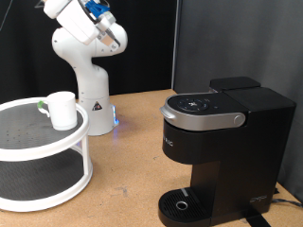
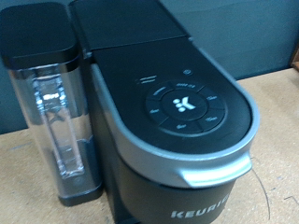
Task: Make a cup of coffee with the keurig machine
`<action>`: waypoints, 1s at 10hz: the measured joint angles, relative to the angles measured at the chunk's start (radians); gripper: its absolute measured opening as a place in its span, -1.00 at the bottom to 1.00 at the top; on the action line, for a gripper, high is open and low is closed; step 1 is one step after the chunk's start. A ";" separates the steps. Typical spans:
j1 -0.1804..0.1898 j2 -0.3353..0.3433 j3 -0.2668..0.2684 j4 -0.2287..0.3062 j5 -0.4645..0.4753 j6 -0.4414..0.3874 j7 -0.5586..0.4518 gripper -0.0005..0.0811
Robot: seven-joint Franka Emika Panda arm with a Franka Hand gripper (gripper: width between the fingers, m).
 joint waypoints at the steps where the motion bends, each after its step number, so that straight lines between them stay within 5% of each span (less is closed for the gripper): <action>1: -0.011 -0.009 -0.001 0.000 -0.021 -0.025 0.000 -0.98; 6: -0.019 -0.028 -0.024 -0.007 -0.037 -0.072 -0.043 -0.98; 10: -0.053 -0.100 -0.128 -0.014 -0.099 -0.270 -0.126 -0.98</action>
